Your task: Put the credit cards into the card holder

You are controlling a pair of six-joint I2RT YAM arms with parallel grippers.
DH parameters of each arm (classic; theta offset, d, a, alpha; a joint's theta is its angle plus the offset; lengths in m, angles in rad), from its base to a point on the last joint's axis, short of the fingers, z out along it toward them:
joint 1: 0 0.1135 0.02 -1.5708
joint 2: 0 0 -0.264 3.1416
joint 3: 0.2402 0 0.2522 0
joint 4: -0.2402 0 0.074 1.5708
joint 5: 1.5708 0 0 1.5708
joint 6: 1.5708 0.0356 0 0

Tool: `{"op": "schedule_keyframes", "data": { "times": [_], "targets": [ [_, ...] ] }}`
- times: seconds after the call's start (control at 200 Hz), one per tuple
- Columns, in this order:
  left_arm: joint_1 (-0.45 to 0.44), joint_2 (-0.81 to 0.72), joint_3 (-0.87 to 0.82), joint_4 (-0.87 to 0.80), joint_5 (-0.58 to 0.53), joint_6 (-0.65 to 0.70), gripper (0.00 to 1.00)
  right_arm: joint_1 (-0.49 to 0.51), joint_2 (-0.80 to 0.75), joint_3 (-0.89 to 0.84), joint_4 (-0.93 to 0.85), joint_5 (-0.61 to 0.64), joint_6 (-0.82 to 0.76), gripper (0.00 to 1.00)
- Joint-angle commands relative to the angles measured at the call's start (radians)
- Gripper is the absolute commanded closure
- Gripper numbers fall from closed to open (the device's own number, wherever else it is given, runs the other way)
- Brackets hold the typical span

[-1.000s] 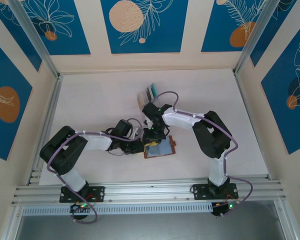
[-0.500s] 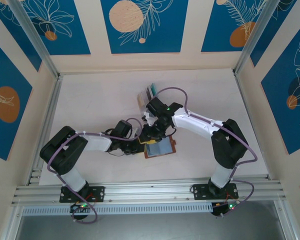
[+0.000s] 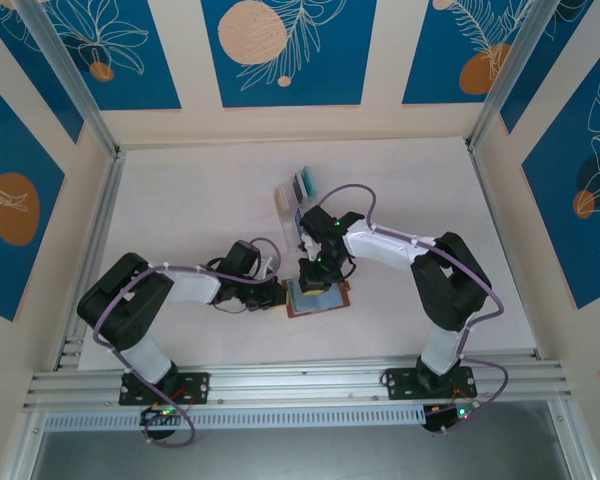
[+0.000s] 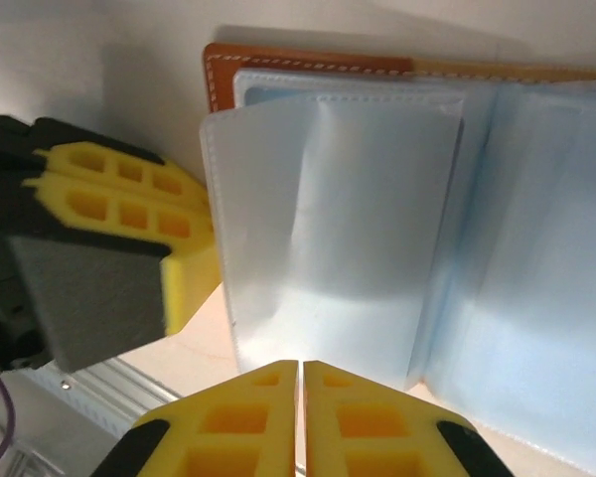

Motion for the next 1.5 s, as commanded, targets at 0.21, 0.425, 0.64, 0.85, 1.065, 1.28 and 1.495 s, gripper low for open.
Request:
{"op": "schedule_keyframes", "data": {
  "times": [0.21, 0.425, 0.64, 0.85, 1.065, 1.28, 1.495],
  "targets": [
    [0.015, 0.033, -0.024, -0.063, -0.016, 0.015, 0.92, 0.036, 0.162, 0.049, 0.055, 0.013, 0.021, 0.96],
    [0.015, 0.027, -0.023, -0.070, -0.014, 0.018, 0.92, 0.039, 0.095, 0.053, 0.050, -0.004, 0.025, 0.85],
    [0.044, -0.030, -0.012, -0.117, -0.006, 0.025, 0.92, -0.013, 0.006, 0.115, -0.110, 0.122, -0.013, 0.79],
    [0.108, -0.145, 0.006, -0.161, 0.063, 0.022, 0.90, -0.083, -0.018, 0.246, -0.182, 0.186, -0.087, 0.71],
    [0.171, -0.208, 0.043, -0.204, 0.095, 0.005, 0.87, -0.114, 0.089, 0.446, -0.237, 0.249, -0.148, 0.68],
    [0.222, -0.162, 0.105, -0.121, 0.118, -0.055, 0.87, -0.118, 0.241, 0.642, -0.280, 0.240, -0.187, 0.66],
    [0.252, -0.054, 0.174, -0.047, 0.108, -0.110, 0.87, -0.118, 0.341, 0.759, -0.306, 0.311, -0.197, 0.66]
  ]
}}
